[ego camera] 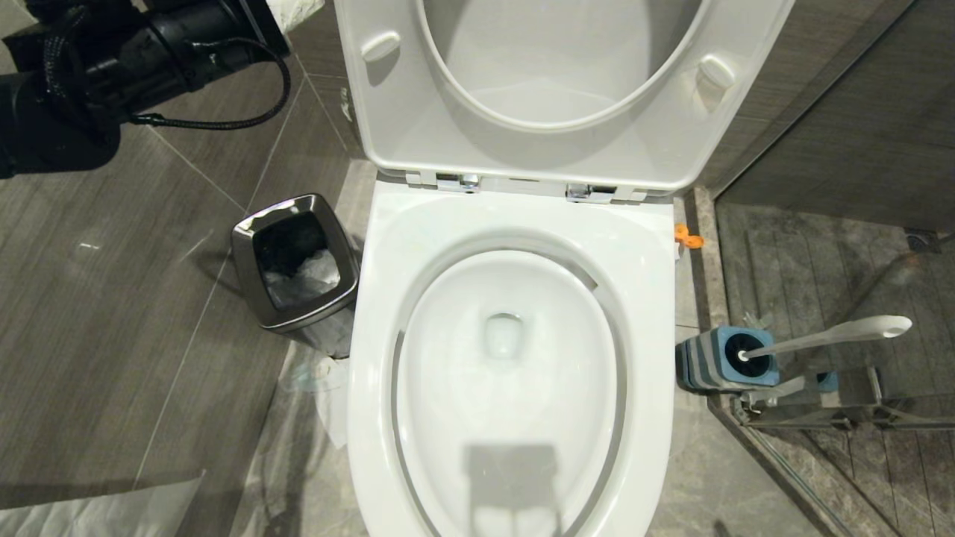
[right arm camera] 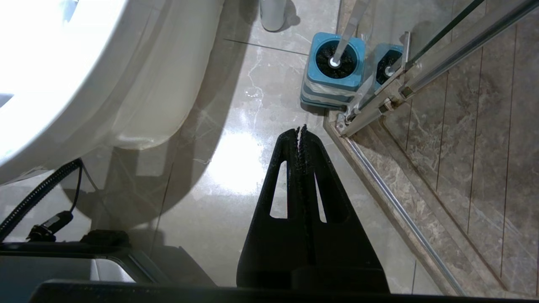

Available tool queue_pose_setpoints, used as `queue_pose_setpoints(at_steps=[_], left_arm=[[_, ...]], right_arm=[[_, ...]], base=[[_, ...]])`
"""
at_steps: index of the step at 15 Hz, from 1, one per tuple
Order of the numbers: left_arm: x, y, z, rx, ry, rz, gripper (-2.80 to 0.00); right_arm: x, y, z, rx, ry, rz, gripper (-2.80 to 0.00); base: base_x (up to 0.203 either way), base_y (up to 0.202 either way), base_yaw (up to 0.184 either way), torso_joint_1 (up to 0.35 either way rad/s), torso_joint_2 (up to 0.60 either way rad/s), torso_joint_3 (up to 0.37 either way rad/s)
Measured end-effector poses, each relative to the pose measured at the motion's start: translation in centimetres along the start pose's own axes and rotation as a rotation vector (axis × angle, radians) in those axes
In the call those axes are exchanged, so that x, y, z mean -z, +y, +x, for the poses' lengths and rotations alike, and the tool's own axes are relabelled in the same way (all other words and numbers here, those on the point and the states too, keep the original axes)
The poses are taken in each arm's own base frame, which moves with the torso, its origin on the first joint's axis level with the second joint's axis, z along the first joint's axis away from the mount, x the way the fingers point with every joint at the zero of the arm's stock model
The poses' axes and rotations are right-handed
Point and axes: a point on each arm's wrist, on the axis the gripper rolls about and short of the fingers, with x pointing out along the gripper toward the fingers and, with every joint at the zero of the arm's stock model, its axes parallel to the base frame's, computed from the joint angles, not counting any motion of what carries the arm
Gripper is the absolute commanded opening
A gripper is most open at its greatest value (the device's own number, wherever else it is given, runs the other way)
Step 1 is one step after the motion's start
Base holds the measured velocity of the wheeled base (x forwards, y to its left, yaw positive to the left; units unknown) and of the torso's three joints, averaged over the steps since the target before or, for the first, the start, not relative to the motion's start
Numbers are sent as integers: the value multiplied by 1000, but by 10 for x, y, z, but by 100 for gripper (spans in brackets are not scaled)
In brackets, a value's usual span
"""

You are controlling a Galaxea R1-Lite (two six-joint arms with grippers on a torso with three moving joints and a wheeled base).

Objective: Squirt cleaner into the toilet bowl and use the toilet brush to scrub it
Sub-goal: Close the toilet lid

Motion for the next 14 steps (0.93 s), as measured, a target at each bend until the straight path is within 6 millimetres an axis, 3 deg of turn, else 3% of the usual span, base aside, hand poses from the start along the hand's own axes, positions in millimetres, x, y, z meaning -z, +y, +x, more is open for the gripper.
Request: queue_pose_setpoints(at_steps=[7,14], left_arm=[[27,12,13,11,-7,-17,-280],[25,5,18,38,-73,13,-280]], right_arm=[[0,0,0,-1,0,0,-280],[0,0,0,-1,0,0,-280]], base=[[0,0,0,0,0,0],[0,0,0,0,0,0]])
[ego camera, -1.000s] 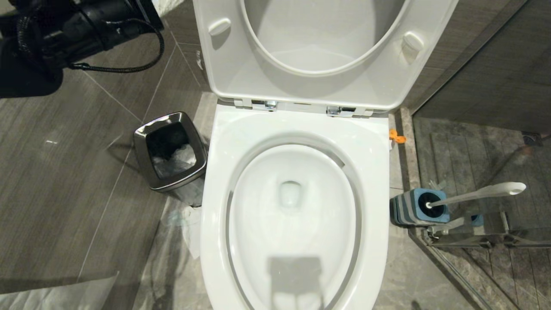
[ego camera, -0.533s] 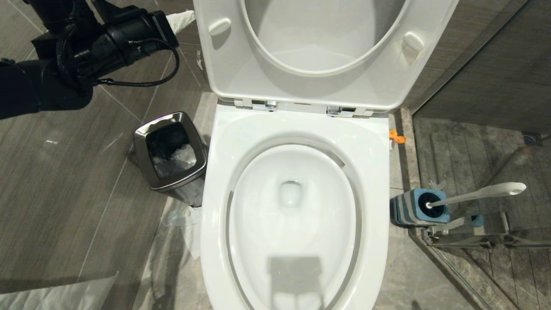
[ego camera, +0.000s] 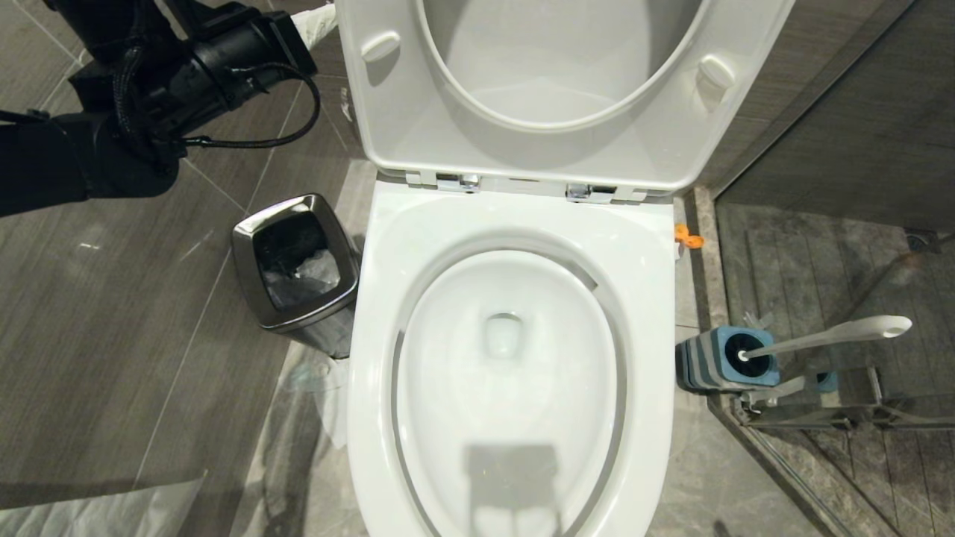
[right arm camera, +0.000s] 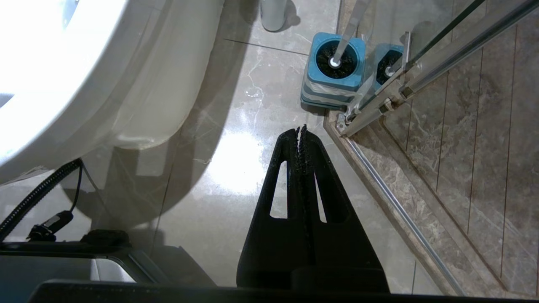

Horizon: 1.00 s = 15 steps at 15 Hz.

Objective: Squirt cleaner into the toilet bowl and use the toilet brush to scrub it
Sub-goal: Close the toilet lid

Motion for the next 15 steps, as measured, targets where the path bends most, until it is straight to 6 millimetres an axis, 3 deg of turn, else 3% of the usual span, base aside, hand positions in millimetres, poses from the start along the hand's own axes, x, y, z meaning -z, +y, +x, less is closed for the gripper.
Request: queue_pose_setpoints(at_steps=[6,15], left_arm=[[12,-17,6,51,-47,14,-280],[20,-31,-2,117,9,-38,-280]], right_arm=[[0,0,0,0,0,0,-280],[0,0,0,0,0,0,-280]], base=[[0,0,0,0,0,0],[0,0,0,0,0,0]])
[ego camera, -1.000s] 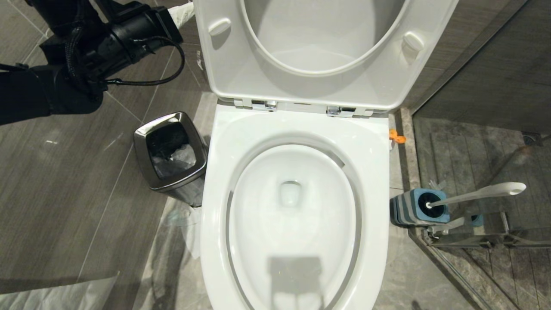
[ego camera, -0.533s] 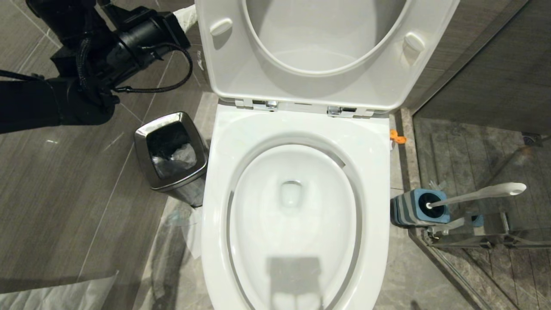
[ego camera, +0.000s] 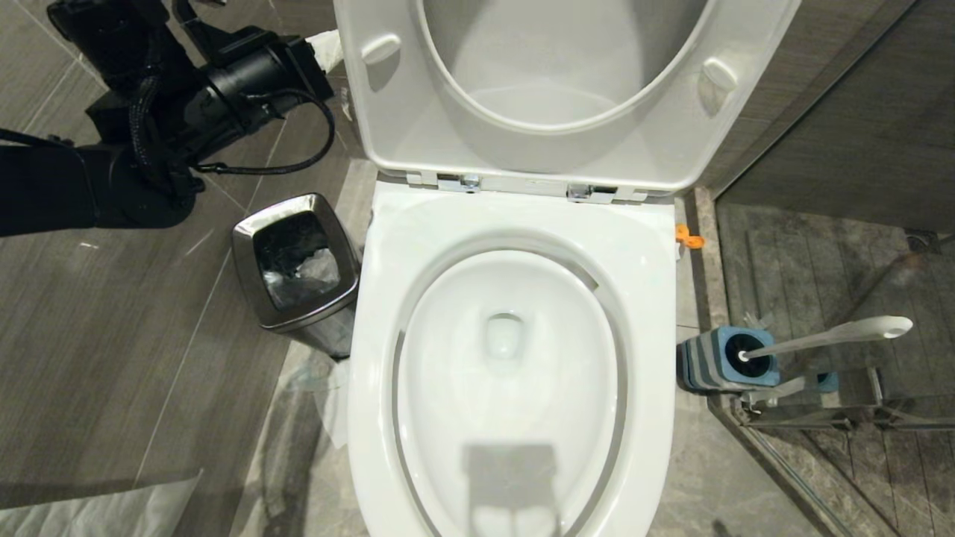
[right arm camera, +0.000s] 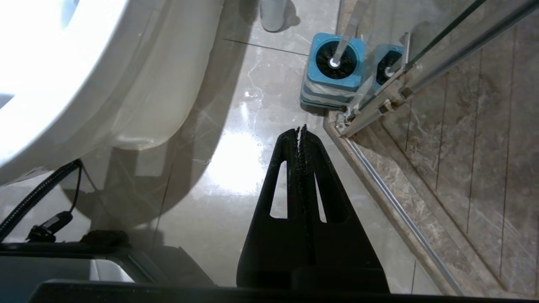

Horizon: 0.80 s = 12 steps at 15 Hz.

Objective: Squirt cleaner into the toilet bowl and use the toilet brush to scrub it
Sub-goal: Close the toilet lid

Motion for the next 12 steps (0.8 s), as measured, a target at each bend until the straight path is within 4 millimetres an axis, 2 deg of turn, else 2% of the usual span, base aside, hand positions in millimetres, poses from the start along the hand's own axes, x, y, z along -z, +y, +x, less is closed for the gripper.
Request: queue_pose_setpoints(at_steps=[7,12], left_arm=[[-23,-19,-18,11,-2,-112,-280],[-24,-37,-40,1,40,-151,-280]], right_arm=[[0,0,0,0,0,-1,-280],[0,0,0,0,0,0,-280]], base=[[0,0,0,0,0,0],[0,0,0,0,0,0]])
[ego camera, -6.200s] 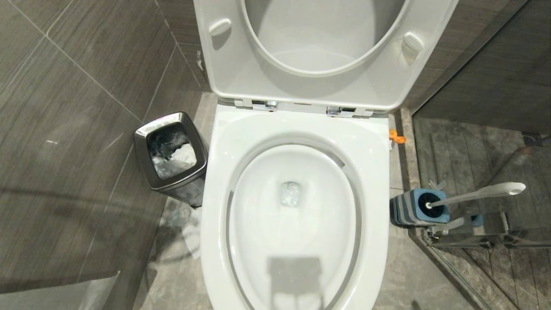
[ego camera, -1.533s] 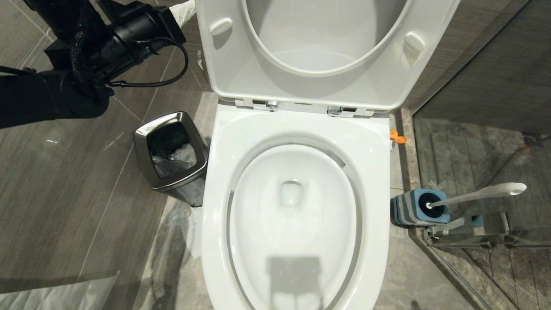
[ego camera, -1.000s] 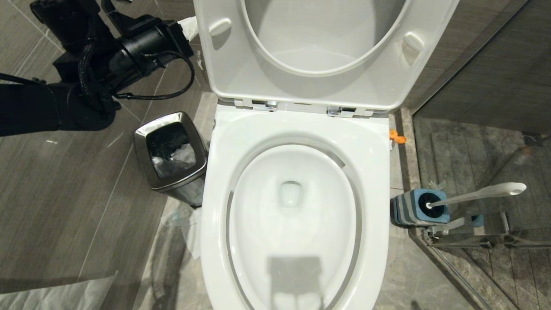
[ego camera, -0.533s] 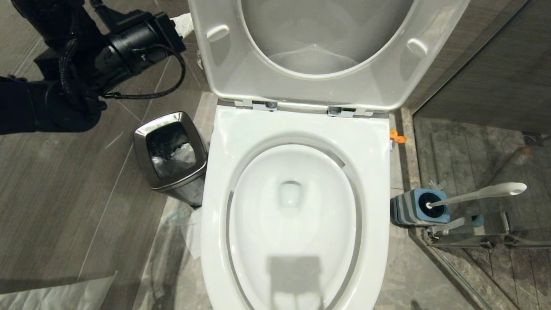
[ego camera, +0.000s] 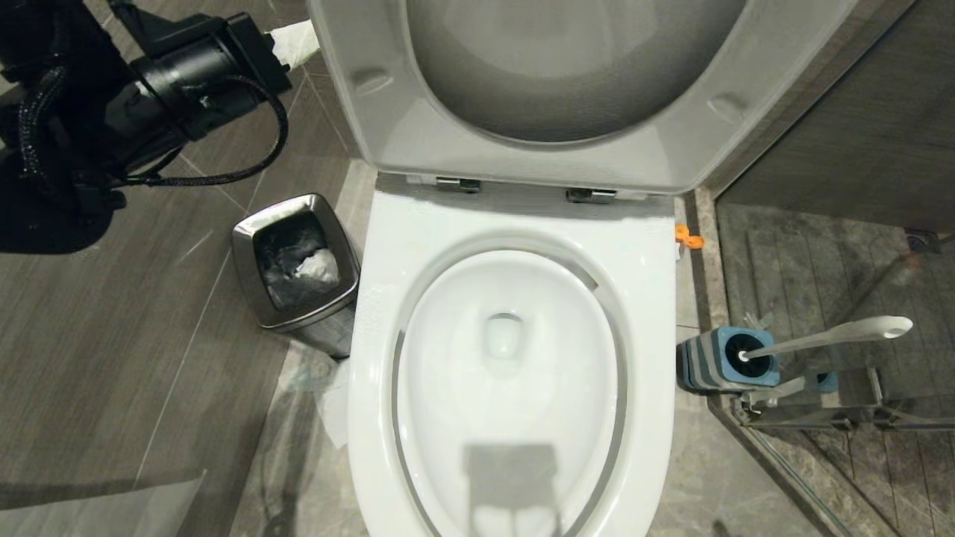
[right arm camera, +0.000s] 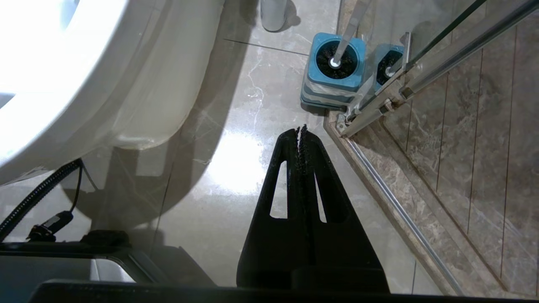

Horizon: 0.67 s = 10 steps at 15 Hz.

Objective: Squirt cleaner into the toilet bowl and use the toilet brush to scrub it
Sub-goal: Close the toilet lid

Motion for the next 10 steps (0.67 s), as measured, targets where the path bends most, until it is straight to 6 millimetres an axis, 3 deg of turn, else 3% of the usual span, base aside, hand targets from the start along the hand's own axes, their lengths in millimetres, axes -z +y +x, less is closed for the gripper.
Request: queue_pose_setpoints(at_steps=[4,10], left_arm=[[-5,-14,-17,-5,9,-3,-280],[-49,-22,-43,-86,-91,168,-280]], right_arm=[[0,0,0,-1,0,0,-280],[0,0,0,0,0,0,-280]], base=[[0,0,0,0,0,0],[0,0,0,0,0,0]])
